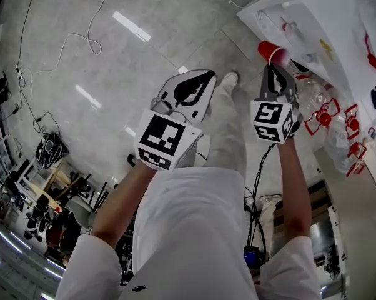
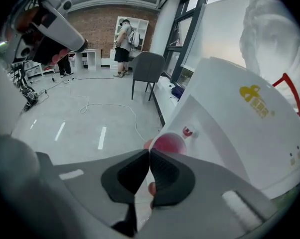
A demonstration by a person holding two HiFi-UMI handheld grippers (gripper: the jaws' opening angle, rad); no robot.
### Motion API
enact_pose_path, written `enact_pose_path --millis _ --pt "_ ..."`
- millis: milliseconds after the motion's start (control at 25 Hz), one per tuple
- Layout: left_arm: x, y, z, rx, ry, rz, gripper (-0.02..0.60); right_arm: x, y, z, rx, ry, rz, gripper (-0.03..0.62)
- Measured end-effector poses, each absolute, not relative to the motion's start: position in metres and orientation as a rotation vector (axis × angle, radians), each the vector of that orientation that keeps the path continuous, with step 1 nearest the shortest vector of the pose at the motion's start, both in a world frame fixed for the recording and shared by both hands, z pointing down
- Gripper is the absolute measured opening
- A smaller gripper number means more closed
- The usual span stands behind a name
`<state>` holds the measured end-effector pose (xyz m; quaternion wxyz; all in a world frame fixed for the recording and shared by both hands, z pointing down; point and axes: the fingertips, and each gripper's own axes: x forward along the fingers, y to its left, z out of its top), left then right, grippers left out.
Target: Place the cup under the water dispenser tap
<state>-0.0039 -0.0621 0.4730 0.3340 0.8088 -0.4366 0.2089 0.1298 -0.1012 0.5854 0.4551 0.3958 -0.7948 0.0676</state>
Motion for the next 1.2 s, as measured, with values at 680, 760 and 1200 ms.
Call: enact_pose_path --millis 680,760,1200 --pt "-0.004 -0.059 0.526 2.061 -1.090 0.563 0.000 0.126 -0.137 0.646 0.910 -1.865 0.050 0.021" --pt "-0.003 -0.061 0.529 2.059 -1.089 0.566 0.000 0.128 -0.140 0.654 0.896 -1.853 0.038 0.021" --pt "0.008 -0.062 0.539 2.054 -1.063 0.565 0.000 0.143 -0.157 0.691 0.822 -1.755 -0.053 0.021"
